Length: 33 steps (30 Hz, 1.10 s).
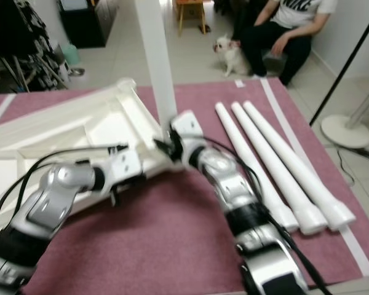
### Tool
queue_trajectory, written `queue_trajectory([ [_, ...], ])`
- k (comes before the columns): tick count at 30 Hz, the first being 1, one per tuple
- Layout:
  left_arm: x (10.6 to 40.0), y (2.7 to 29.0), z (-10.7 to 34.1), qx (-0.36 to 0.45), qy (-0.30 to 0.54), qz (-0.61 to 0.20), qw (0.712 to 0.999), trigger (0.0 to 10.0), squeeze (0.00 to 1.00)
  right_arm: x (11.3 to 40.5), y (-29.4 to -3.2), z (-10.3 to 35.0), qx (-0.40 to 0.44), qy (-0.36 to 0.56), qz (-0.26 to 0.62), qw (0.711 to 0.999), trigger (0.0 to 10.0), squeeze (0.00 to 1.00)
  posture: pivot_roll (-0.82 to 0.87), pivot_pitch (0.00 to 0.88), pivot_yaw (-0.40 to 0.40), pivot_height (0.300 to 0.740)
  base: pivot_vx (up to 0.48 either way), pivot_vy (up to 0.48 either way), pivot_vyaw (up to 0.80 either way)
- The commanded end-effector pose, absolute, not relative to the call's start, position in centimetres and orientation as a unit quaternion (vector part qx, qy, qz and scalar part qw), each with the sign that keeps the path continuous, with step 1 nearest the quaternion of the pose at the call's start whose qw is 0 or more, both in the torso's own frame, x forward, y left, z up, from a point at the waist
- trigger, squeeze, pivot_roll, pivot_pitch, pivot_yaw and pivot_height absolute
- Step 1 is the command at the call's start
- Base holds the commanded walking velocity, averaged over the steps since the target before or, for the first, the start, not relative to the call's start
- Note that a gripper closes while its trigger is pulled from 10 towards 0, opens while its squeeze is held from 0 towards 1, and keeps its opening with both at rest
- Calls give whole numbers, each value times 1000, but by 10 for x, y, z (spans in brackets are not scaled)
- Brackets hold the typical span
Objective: Building children table
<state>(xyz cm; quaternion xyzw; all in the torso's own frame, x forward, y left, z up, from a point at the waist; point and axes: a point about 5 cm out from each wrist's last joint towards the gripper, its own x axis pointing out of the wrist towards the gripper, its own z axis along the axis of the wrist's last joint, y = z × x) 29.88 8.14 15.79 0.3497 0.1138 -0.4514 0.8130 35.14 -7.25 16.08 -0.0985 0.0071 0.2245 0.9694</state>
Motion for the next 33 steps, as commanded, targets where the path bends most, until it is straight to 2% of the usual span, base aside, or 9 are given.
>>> queue_trajectory([
  [1,296,55,201,375,-9,-456,807,10000,0,349,-80,127,-119,87,171,974,0,0,92,0,69,740,0,0,0],
  [4,303,38,204,371,-15,-450,812,10000,0,346,-60,121,-103,88,140,981,1882,0,83,0,78,740,0,0,0],
  [6,301,40,199,374,-10,-459,806,10000,0,339,-46,121,-99,74,176,976,10000,0,81,0,81,740,0,0,0],
  [19,298,58,165,356,45,-442,822,10000,0,325,-41,113,-107,46,239,964,10000,0,87,0,64,740,0,0,0],
  [20,298,58,161,351,53,-444,823,10000,1000,324,-42,111,-107,49,239,964,10000,0,87,0,64,740,0,0,0],
  [23,296,59,156,349,60,-453,818,10000,1000,324,-43,109,-108,52,243,963,10000,43,86,0,65,740,0,0,0],
  [24,295,60,154,349,63,-457,816,10000,1000,324,-44,108,-107,53,244,962,10000,1000,86,0,65,740,0,0,0],
  [29,292,61,151,344,70,-469,810,10000,1000,324,-47,107,-101,54,250,962,10000,1000,82,0,71,740,0,0,0],
  [33,290,63,163,313,45,-478,820,10000,843,321,-52,120,-98,14,272,957,10000,0,79,0,76,740,0,0,0],
])
